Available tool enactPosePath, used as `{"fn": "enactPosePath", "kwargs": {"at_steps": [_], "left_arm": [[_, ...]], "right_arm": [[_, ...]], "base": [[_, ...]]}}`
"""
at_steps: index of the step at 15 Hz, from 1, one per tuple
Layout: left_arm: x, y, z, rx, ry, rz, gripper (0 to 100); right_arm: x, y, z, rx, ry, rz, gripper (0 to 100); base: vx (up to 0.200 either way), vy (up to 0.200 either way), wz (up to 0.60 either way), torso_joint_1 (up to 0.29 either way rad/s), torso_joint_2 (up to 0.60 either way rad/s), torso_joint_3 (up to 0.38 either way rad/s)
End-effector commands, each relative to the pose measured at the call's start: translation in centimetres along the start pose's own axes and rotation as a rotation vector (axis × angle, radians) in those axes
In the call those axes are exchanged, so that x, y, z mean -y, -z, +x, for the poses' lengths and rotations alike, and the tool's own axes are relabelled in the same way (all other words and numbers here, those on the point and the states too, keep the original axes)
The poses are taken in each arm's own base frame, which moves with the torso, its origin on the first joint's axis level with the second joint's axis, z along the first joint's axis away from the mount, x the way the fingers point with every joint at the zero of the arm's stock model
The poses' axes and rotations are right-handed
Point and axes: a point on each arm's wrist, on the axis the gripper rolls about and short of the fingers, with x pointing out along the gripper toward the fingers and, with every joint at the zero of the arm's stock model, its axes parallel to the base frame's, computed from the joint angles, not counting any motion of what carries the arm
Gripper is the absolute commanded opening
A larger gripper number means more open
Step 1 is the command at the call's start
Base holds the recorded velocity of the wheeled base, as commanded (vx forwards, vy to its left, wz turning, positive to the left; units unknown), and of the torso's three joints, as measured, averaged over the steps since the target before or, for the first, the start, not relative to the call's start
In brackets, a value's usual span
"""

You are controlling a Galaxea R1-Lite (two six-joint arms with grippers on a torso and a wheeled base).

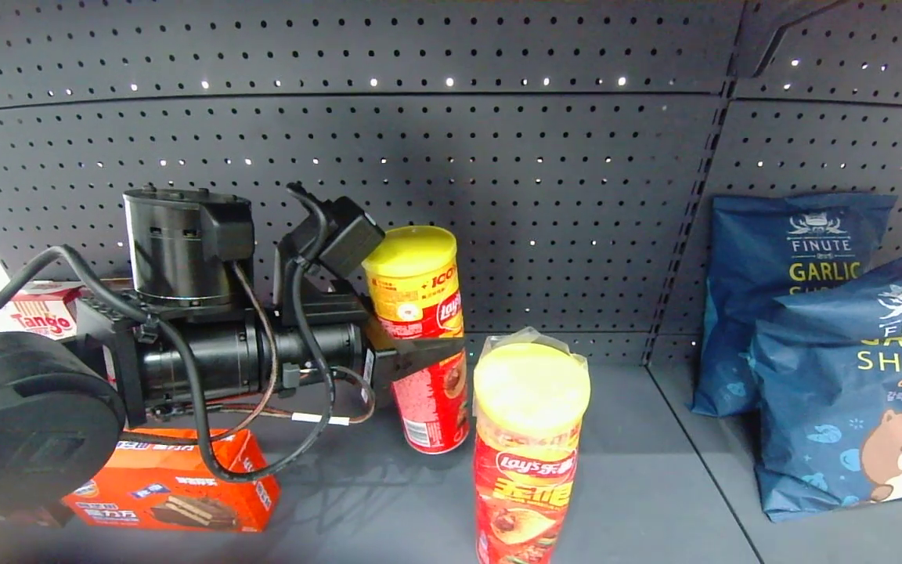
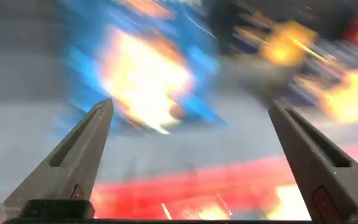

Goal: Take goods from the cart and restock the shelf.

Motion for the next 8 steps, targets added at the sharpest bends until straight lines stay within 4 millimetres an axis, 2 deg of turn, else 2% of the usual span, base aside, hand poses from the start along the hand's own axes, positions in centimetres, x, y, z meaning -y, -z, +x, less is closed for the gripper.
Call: {"fn": "enactPosePath", "kwargs": {"at_steps": [1,2,5,6,8], "left_arm": [[-0.1,0.0,0.0,0.001,0.001,0.0,0],[0.0,0.0,0.0,0.001,0.002,0.002,0],[0.1,0.2,0.0,-0.004,0.006,-0.001,0],[0.1,0.2,0.0,-0.006,0.008,-0.001,0],[0.2,0.3,0.1,-0.008,0.013,-0.002,0]], "right_arm": [[1.8,3.1,-2.5,0.039,0.246,0.064,100],[1.6,3.0,-2.5,0.052,0.178,0.059,100],[0.3,2.7,-2.7,0.198,-0.443,-0.066,100],[0.1,2.6,-2.8,0.215,-0.547,-0.053,100],[0.0,2.7,-2.9,0.191,-0.596,0.001,100]], "base": [[0.0,0.0,0.0,0.0,0.0,0.0],[0.0,0.0,0.0,0.0,0.0,0.0],[0.0,0.0,0.0,0.0,0.0,0.0],[0.0,0.0,0.0,0.0,0.0,0.0],[0.0,0.0,0.0,0.0,0.0,0.0]]}}
